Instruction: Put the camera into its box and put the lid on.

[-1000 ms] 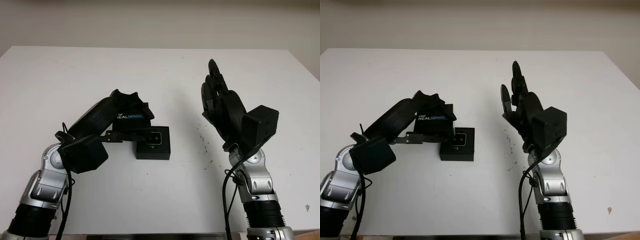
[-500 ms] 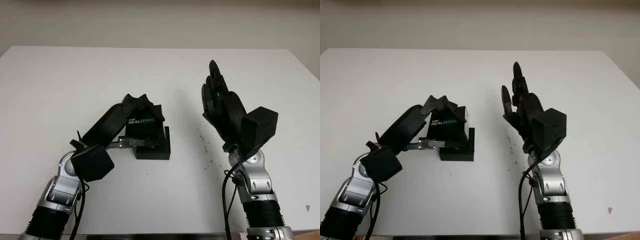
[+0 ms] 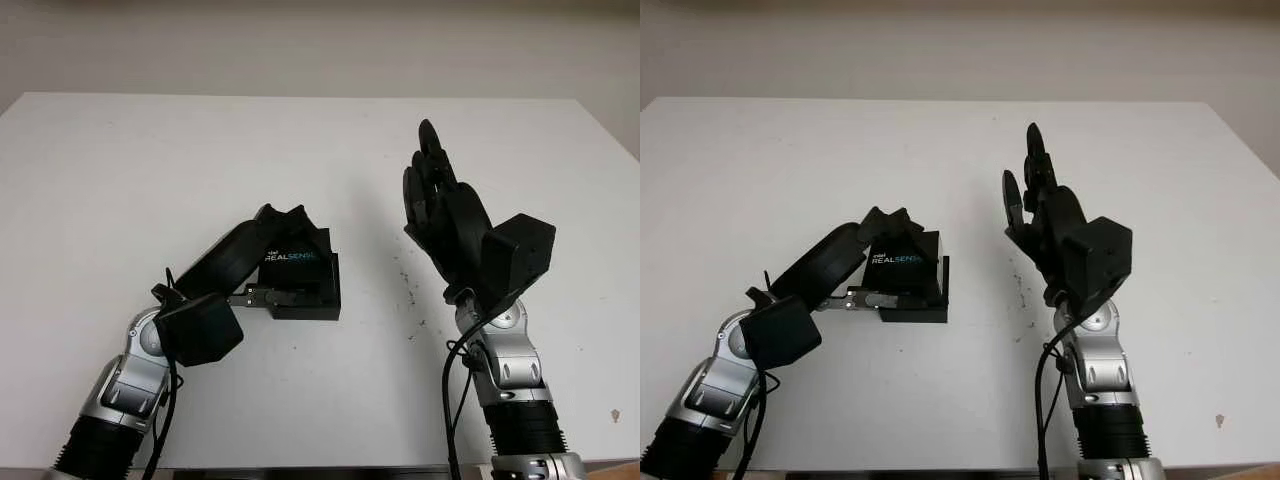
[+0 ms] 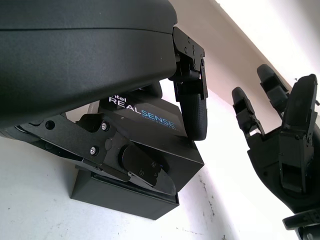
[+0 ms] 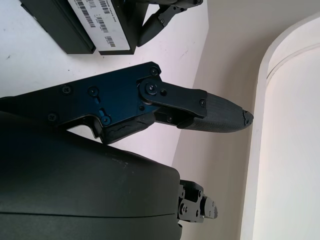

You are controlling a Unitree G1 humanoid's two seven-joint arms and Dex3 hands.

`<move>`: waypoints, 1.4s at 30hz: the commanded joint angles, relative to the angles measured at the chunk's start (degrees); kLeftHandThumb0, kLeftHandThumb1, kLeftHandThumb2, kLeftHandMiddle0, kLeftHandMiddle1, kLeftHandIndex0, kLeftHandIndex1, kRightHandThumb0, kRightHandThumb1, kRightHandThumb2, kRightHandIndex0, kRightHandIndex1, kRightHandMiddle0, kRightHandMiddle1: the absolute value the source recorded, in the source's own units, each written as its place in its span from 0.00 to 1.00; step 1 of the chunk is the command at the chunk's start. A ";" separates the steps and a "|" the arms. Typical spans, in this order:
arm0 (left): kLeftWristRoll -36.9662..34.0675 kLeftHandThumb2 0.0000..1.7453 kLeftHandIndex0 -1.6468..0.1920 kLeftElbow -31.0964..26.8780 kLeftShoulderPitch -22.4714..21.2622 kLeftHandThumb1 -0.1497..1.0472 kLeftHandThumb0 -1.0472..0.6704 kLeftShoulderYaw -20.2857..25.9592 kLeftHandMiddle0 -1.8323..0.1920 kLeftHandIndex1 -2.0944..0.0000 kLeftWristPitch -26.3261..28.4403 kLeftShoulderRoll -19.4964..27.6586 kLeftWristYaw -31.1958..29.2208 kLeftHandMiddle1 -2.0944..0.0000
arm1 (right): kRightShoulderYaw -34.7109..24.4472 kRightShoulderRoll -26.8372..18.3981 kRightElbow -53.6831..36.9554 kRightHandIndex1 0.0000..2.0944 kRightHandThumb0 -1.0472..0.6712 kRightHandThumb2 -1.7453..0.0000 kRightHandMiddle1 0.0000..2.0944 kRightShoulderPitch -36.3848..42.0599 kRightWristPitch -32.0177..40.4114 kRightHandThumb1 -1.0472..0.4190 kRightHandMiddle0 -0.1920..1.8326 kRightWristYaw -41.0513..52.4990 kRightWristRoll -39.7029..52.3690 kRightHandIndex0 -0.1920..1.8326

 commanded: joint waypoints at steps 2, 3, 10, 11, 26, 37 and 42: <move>0.29 0.05 0.78 -0.07 0.42 1.00 0.53 -1.29 0.77 0.25 0.83 -0.57 -0.38 0.17 | 0.03 0.37 -1.47 0.03 0.19 0.64 0.02 -0.14 0.29 0.00 0.03 -0.49 -0.17 0.02; 0.25 0.05 0.78 0.11 0.39 1.00 0.54 -1.41 0.76 0.25 0.45 -0.78 -0.20 0.17 | 0.03 0.33 -1.51 0.03 0.19 0.64 0.02 -0.12 0.39 0.00 0.03 -0.44 -0.15 0.02; 1.30 0.03 0.78 0.11 0.29 0.99 0.54 -2.69 0.76 0.25 0.28 -2.17 0.87 0.17 | -0.01 0.11 -1.38 0.03 0.20 0.64 0.02 0.30 -0.30 0.00 0.03 -0.31 -0.34 0.02; 1.39 0.04 0.78 0.10 0.27 1.00 0.53 -2.86 0.76 0.25 0.26 -2.37 1.03 0.17 | -0.05 0.15 -1.44 0.03 0.20 0.64 0.02 0.37 -0.28 0.00 0.03 -0.30 -0.29 0.02; 1.92 0.04 0.79 -1.70 1.43 1.00 0.54 -3.48 0.78 0.24 0.70 -1.82 0.38 0.16 | -0.10 0.06 -1.96 0.03 0.20 0.65 0.02 0.64 0.62 0.00 0.03 -0.31 -0.50 0.02; 22.66 0.13 0.95 -9.64 1.09 1.00 0.22 -8.26 0.96 0.84 7.51 6.96 -5.80 0.91 | -0.24 0.10 -2.31 0.03 0.20 0.67 0.03 0.50 1.15 0.00 0.03 -0.57 -0.62 0.02; 27.10 0.31 1.00 -12.42 1.49 1.00 0.09 -9.99 1.00 1.00 11.99 7.97 -10.52 1.00 | -0.16 0.12 -3.08 0.03 0.20 0.69 0.03 0.55 2.62 0.00 0.04 -1.16 -1.03 0.02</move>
